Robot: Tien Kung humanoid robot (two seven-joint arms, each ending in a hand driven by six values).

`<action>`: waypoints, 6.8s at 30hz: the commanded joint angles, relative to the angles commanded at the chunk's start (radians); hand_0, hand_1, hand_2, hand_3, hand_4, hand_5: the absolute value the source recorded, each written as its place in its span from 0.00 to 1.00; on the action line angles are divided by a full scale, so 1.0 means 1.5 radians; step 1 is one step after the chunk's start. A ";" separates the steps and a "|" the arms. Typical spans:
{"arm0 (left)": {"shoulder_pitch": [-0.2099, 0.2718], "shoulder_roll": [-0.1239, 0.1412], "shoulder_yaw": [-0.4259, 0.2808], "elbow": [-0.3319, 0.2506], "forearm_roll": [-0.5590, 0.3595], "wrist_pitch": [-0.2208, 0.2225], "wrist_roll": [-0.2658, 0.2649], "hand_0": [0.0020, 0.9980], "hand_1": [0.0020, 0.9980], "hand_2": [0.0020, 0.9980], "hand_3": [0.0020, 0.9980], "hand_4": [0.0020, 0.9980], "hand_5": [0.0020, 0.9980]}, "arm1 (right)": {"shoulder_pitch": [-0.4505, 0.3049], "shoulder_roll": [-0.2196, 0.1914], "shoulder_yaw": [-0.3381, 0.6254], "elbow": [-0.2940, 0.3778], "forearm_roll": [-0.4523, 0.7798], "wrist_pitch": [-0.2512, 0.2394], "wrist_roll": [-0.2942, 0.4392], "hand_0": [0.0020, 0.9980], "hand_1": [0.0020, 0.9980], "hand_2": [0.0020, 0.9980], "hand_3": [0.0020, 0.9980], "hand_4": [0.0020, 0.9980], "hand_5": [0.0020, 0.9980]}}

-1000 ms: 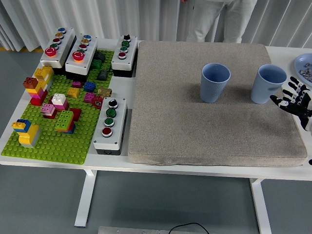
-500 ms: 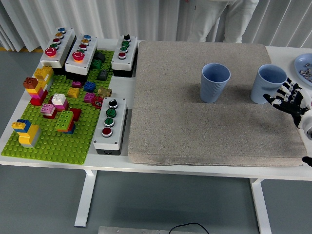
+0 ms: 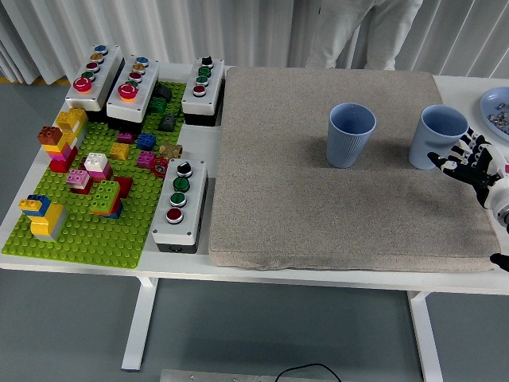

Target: Pick cup pour cup place

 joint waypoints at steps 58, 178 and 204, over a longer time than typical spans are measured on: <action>-0.008 -0.001 0.018 0.000 -0.012 -0.002 -0.005 0.73 0.80 0.84 0.67 0.51 0.89 | 0.037 0.019 0.002 -0.048 -0.005 -0.006 0.016 0.92 0.90 1.00 0.96 0.84 0.37; -0.014 0.003 0.019 0.000 -0.006 -0.002 -0.002 0.73 0.80 0.84 0.67 0.51 0.89 | 0.096 0.043 -0.037 -0.063 -0.031 -0.034 0.026 0.79 0.70 0.61 0.69 0.65 0.10; -0.017 0.006 0.007 0.000 0.005 -0.002 0.001 0.73 0.80 0.84 0.67 0.51 0.89 | 0.110 0.036 -0.071 0.006 -0.176 -0.083 0.042 0.80 0.70 0.61 0.70 0.65 0.11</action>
